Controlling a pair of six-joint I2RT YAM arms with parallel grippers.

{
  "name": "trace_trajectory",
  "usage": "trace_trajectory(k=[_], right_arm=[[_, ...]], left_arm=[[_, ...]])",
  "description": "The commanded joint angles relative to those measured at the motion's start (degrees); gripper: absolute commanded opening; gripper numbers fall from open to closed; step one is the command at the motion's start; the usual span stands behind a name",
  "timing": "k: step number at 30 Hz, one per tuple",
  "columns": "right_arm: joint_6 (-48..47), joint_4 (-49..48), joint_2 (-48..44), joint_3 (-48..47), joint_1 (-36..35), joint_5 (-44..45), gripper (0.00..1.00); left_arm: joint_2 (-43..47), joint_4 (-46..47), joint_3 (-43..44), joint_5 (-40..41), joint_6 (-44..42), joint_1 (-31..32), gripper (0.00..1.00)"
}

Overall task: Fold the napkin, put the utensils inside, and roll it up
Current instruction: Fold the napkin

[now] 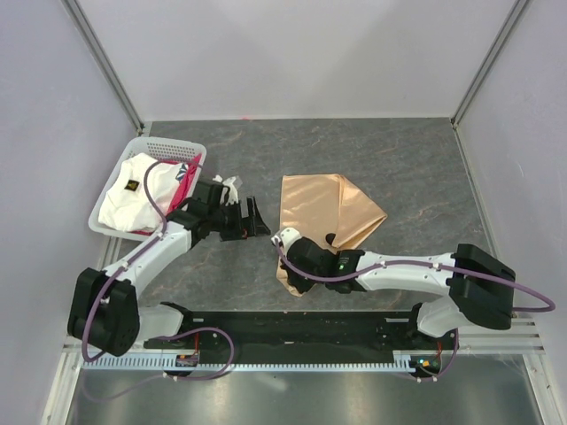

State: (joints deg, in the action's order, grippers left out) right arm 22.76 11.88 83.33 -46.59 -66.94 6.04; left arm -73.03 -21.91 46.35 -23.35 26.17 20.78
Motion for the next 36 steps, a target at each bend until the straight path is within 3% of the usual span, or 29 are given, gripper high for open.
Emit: trace_trajectory(k=[1, 5, 17, 26, 36], right_arm=[[-0.44, -6.24, 0.78, 2.11, -1.35, -0.15, 0.00], [-1.23, -8.36, 3.58, 2.21, -3.02, 0.02, 0.00], [-0.53, -13.37, 8.77, -0.51, -5.31, -1.56, 0.00], [0.44, -12.06, 10.71, -6.14, -6.89, 0.37, 0.00], [3.78, -9.25, 7.29, -4.92, -6.89, 0.46, 0.00]], left_arm=[[5.44, 8.02, -5.55, -1.43, 9.75, 0.23, 0.96], [8.70, 10.75, -9.69, 0.24, 14.25, 0.32, 0.96], [7.73, 13.64, -14.44, 6.65, 18.21, 3.39, 0.96], [5.27, 12.42, -10.85, 6.21, 15.05, 3.31, 0.96], [6.06, 10.23, -8.91, 6.83, 14.08, 2.69, 0.98]])
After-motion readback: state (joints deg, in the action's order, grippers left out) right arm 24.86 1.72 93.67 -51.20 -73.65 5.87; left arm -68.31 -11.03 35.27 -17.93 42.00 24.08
